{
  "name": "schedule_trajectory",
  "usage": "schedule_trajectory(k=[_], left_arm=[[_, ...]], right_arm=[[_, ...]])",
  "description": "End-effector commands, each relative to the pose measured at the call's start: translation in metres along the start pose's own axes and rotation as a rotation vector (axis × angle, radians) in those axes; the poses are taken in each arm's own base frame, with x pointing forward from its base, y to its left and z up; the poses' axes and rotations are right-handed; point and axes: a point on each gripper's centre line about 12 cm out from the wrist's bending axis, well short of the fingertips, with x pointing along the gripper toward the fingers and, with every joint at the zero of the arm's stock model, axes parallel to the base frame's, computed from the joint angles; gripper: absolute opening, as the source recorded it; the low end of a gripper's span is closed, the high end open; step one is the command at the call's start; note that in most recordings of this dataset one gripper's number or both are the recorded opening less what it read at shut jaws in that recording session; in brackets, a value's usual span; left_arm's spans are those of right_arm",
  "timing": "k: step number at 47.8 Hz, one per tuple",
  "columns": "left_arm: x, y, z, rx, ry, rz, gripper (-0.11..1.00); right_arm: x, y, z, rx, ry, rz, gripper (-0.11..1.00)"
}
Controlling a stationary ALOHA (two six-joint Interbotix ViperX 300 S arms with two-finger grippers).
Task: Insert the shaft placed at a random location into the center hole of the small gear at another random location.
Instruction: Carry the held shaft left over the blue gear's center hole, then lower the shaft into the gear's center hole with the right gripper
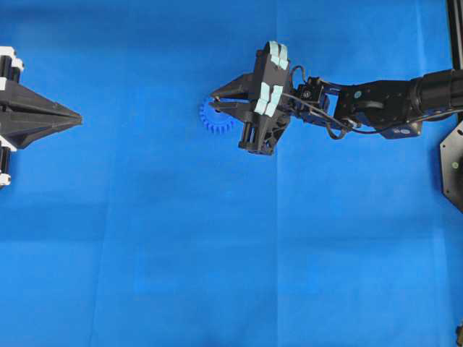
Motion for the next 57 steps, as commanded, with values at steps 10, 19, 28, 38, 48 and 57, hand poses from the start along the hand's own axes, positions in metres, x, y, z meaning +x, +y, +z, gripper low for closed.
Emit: schedule_trajectory(k=[10,19,28,38,48,57], left_arm=[[0.001,0.000,0.005,0.000,-0.014,-0.001,0.00],[0.001,0.000,0.005,0.000,-0.014,-0.001,0.00],[0.001,0.000,0.004,0.000,-0.012,-0.001,0.00],[0.001,0.000,0.004,0.001,-0.012,-0.001,0.00],[0.001,0.000,0.004,0.000,-0.012,-0.002,0.00],[0.001,0.000,0.004,0.000,-0.011,-0.002,0.00]], right_arm=[[-0.018,0.005,0.036,-0.003,-0.099,0.015,0.03],[-0.017,0.006,0.031,-0.005,-0.079,0.018,0.03],[-0.004,0.005,0.014,-0.006,-0.036,0.011,0.03],[0.006,0.003,-0.002,-0.004,0.004,0.005,0.03],[0.006,0.003,-0.003,-0.003,0.001,0.004,0.03],[0.010,0.003,-0.009,-0.001,0.010,0.002,0.03]])
